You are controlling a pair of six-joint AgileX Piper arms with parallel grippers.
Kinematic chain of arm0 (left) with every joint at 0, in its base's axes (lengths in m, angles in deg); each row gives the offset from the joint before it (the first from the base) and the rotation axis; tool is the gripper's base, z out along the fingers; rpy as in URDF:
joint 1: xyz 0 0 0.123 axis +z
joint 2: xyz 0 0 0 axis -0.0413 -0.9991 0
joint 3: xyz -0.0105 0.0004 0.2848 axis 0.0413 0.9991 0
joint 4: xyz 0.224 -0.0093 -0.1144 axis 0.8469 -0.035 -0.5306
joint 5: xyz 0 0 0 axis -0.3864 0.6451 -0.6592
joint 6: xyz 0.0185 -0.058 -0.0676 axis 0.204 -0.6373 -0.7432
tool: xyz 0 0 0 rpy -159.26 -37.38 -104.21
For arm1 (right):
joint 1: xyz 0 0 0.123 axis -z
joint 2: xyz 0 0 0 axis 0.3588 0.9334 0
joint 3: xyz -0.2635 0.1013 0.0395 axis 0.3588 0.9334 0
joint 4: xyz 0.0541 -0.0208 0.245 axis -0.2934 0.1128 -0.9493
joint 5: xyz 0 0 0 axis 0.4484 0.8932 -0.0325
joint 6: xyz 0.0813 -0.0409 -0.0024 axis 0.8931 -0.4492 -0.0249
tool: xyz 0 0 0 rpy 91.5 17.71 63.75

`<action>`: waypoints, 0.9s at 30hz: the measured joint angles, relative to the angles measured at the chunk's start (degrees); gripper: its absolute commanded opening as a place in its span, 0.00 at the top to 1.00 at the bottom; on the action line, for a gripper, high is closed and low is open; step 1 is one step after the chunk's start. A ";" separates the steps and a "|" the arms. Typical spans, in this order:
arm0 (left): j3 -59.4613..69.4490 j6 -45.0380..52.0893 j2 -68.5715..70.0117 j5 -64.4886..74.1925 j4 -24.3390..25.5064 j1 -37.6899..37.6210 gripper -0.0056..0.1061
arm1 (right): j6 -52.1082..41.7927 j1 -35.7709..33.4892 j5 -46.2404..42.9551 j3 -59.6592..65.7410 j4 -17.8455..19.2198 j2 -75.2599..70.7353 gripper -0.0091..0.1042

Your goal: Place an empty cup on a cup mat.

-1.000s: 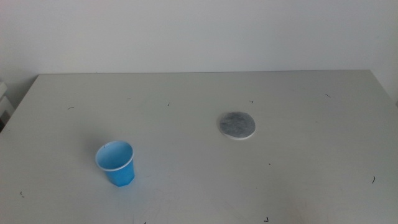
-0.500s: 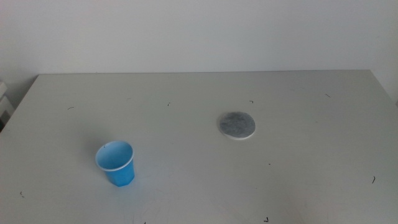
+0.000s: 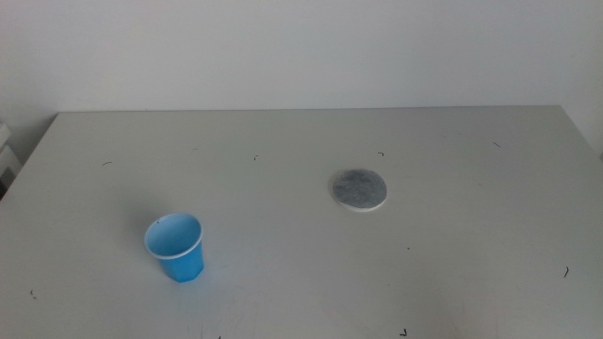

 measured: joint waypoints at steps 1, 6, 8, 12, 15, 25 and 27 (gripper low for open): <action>0.00 0.15 -0.85 -0.23 0.00 0.00 0.01 | 0.00 0.00 0.00 0.00 0.00 0.00 0.09; 0.00 0.60 -4.30 -1.02 -1.38 0.00 0.01 | 0.00 0.00 0.00 0.00 0.00 0.00 0.09; 0.00 0.84 -5.62 -1.02 -2.19 0.00 0.01 | 0.00 0.00 0.00 0.00 0.00 0.00 0.09; 0.00 1.32 -9.21 -1.08 -4.76 0.00 0.01 | 0.00 0.00 0.00 0.00 0.00 0.00 0.09; 0.00 2.17 -12.52 -1.31 -6.24 0.00 0.01 | 0.00 0.00 0.00 0.00 0.00 0.00 0.09; 0.00 5.81 -22.49 -2.85 -11.23 -0.06 0.01 | 0.00 0.00 0.00 0.00 0.00 0.00 0.09; 0.00 6.08 -24.44 -3.30 -11.34 -1.02 0.01 | 0.00 0.00 0.00 0.00 0.00 0.00 0.09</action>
